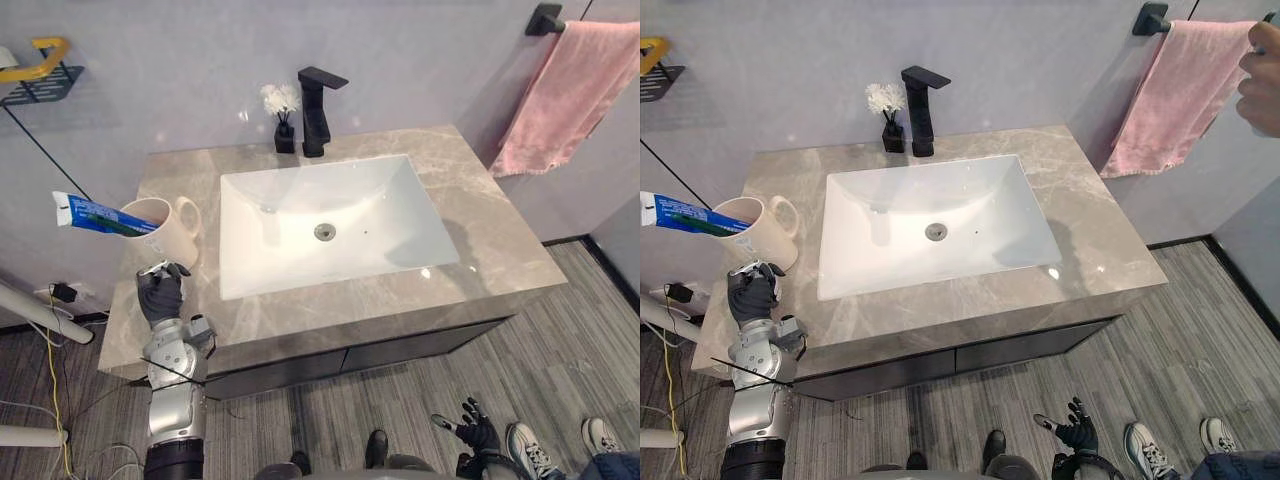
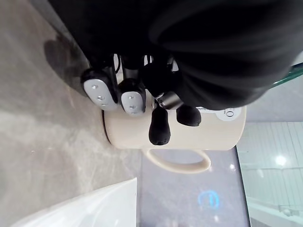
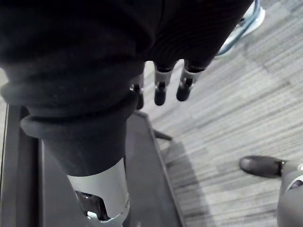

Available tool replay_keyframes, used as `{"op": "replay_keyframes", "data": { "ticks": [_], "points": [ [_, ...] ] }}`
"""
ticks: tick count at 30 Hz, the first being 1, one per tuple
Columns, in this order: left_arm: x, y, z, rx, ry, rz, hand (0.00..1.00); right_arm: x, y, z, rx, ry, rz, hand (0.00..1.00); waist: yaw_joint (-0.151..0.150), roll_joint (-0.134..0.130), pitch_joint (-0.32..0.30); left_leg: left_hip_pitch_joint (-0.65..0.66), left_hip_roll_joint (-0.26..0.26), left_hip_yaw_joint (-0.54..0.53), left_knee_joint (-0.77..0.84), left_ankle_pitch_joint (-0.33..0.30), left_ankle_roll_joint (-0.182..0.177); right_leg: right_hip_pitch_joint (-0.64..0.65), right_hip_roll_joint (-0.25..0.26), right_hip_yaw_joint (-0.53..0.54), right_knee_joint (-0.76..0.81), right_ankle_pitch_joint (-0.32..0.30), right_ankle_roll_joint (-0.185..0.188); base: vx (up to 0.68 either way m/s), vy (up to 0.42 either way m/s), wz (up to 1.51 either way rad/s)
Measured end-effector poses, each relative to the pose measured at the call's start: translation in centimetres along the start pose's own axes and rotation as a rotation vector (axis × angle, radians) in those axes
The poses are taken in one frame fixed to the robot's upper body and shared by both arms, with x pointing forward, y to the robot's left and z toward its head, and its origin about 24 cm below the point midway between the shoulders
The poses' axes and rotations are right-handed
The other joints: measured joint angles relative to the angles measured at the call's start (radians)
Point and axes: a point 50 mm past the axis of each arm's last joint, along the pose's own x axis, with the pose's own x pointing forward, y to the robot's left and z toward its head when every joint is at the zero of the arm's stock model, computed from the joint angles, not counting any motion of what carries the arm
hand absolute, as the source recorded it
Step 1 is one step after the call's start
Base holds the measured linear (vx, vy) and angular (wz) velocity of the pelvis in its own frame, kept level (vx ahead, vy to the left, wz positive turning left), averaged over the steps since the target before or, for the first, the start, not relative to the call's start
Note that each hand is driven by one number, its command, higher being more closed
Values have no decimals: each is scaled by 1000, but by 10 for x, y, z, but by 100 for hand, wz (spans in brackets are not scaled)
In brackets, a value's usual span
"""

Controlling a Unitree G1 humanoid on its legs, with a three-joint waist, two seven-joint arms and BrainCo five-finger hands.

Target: Organize washtable

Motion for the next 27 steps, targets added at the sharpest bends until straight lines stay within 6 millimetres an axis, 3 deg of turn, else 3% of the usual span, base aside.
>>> {"op": "replay_keyframes", "data": {
  "ticks": [13, 27],
  "points": [
    [19, -10, 9, -10, -33, -13, 100, 1, -6, 14, -13, -58, -11, 0, -13, 4, 26, -31, 0, 24, 15, -2, -2, -36, 2, 25, 3, 13, -8, -30, -4, -6],
    [25, -2, 11, 28, -41, -8, 100, 0, -14, 18, -9, -76, -36, 0, -14, 4, 28, -38, 7, 37, 17, -2, -2, -48, 9, 38, 3, 16, -11, -8, -4, -3]
  ]
}}
